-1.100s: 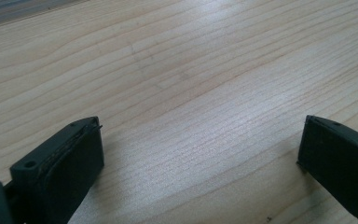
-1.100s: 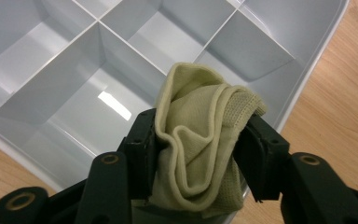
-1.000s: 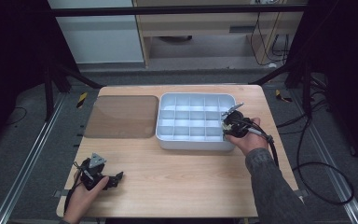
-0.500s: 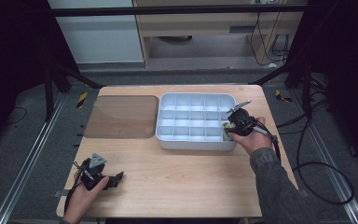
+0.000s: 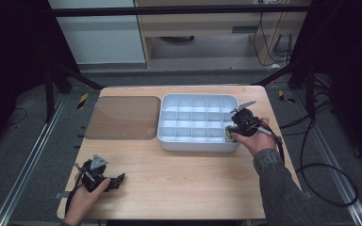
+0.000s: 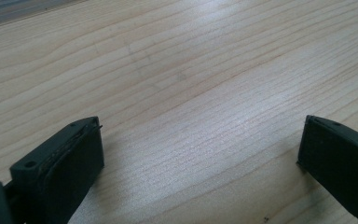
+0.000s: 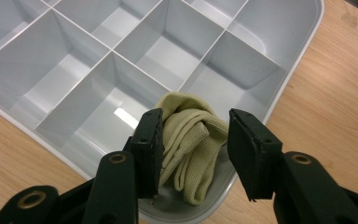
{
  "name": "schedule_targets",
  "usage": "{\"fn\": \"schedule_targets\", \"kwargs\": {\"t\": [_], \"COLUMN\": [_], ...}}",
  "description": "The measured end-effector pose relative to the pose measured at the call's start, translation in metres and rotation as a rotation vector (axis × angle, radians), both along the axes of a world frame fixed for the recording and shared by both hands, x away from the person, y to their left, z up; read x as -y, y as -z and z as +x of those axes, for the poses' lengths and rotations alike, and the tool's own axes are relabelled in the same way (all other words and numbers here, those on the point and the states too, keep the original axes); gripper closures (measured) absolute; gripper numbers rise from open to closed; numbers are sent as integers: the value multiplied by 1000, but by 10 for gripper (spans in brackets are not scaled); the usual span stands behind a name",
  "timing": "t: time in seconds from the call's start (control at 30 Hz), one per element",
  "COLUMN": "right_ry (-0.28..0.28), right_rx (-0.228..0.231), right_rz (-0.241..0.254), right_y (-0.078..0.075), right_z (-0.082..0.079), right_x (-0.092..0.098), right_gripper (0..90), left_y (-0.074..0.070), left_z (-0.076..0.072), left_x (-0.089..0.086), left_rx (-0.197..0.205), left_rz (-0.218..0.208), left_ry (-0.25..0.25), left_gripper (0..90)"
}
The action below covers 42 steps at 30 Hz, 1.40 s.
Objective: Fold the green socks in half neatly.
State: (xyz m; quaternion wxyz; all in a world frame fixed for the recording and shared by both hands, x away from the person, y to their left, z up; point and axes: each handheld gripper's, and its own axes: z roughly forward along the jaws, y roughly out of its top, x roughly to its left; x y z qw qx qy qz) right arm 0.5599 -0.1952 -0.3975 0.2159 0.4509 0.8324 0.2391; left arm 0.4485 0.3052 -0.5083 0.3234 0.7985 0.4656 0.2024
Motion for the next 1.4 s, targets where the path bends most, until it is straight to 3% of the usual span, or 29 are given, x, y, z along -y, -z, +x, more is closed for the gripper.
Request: {"fn": "schedule_targets", "kwargs": {"t": [0.27,0.57,0.87,1.4], "right_ry": [-23,-31,-20,-36], "right_rx": [0,-23,-36,-56], "right_rz": [5,21,40,38], "right_y": [-10,-12,-14,-8], "right_z": [-1,0,-1,4], "right_x": [-3,-8,-5,-17], "right_gripper": [717,893,900,900], "left_y": [0,0,0,0], "left_z": [0,0,0,0], "left_x": [0,1,1,2], "left_rx": [-1,1,2,3], "left_rz": [0,3,2,1], "left_ry": [3,7,7,9], "left_gripper": [0,0,0,0]}}
